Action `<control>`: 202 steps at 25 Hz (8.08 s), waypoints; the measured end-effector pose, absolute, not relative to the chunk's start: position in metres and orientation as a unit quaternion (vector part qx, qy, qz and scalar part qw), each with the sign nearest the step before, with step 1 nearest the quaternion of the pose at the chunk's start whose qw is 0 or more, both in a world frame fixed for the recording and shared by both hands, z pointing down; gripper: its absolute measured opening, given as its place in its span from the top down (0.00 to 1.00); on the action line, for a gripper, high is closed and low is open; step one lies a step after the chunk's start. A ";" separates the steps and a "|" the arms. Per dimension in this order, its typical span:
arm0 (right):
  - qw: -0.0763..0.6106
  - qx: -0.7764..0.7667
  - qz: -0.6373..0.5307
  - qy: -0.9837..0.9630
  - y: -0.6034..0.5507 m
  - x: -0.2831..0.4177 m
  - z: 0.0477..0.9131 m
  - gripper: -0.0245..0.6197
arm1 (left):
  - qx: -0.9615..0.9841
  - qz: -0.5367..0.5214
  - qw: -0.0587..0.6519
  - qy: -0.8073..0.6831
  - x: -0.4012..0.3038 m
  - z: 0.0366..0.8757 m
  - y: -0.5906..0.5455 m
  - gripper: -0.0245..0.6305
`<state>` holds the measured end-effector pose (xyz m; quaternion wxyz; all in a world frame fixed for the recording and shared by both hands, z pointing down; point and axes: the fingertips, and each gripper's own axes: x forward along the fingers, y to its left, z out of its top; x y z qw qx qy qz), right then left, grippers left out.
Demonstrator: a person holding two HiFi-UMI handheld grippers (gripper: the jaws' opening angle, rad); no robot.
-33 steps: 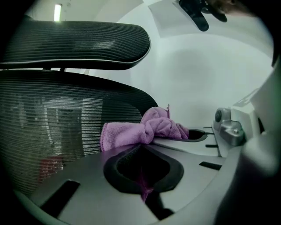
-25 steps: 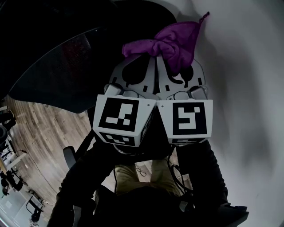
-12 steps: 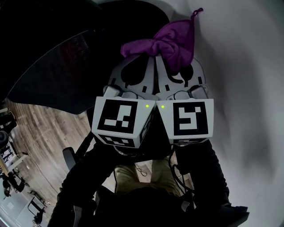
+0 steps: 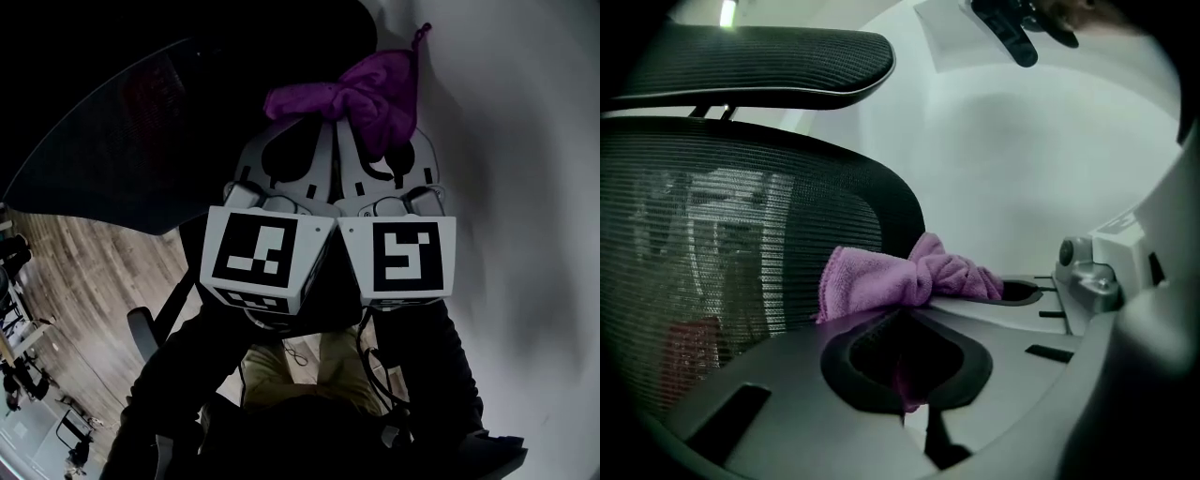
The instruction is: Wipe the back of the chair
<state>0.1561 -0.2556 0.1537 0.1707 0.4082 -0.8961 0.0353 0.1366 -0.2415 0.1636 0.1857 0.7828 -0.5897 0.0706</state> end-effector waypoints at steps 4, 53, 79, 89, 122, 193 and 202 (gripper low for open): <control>0.174 0.411 0.030 -0.895 -0.256 0.155 0.152 0.86 | 0.785 0.068 0.185 -0.588 0.136 0.162 -0.242 0.96; 0.201 0.336 0.014 -0.920 -0.185 -0.029 0.166 0.86 | 0.731 0.048 0.208 -0.648 -0.045 0.177 -0.167 0.96; 0.194 0.279 0.008 -0.941 -0.108 -0.160 0.189 0.86 | 0.687 0.047 0.206 -0.696 -0.174 0.200 -0.088 0.96; 0.192 0.258 0.004 -0.947 -0.082 -0.199 0.195 0.86 | 0.669 0.040 0.208 -0.713 -0.212 0.208 -0.062 0.96; 0.208 0.191 -0.016 -0.959 -0.027 -0.267 0.202 0.86 | 0.623 0.026 0.218 -0.750 -0.278 0.214 -0.006 0.96; 0.207 0.273 0.068 -0.937 -0.120 -0.079 0.215 0.86 | 0.678 0.099 0.238 -0.688 -0.095 0.223 -0.102 0.96; 0.200 0.296 0.071 -0.931 -0.145 -0.014 0.199 0.86 | 0.695 0.106 0.230 -0.673 -0.032 0.207 -0.127 0.96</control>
